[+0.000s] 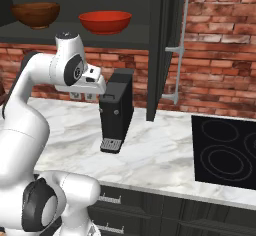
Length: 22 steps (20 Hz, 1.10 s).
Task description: Pick up the bowls from the cabinet and place each bowl in front of a stool on the dining counter.
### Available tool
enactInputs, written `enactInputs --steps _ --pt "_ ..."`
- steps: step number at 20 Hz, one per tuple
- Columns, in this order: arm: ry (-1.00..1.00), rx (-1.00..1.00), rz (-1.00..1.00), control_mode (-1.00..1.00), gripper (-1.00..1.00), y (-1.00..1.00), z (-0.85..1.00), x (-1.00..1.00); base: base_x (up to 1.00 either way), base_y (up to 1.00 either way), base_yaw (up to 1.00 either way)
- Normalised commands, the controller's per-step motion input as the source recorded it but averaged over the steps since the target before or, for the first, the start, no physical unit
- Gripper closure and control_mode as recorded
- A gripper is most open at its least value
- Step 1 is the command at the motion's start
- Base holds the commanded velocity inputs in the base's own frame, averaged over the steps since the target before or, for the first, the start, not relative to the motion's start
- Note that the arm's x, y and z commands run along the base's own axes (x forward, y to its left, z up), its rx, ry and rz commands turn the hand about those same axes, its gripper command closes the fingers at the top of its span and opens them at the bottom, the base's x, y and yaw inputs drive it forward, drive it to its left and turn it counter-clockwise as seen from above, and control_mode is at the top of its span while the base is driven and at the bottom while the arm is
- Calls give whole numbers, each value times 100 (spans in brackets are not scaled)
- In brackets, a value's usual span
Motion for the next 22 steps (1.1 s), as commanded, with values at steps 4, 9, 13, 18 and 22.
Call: enactInputs --steps 4,9,13,18,22 --pt "1 0 -4 -100 -100 -16 0 -6 0 0 0" --pt "-21 11 -32 -100 -100 -14 37 -45 0 0 0" --pt "-42 23 -29 -100 -100 0 57 -42 0 0 0" --pt "-40 28 -22 -100 -100 0 77 -33 0 0 0" --pt "-6 14 -6 -100 -100 0 100 -16 0 0 0"
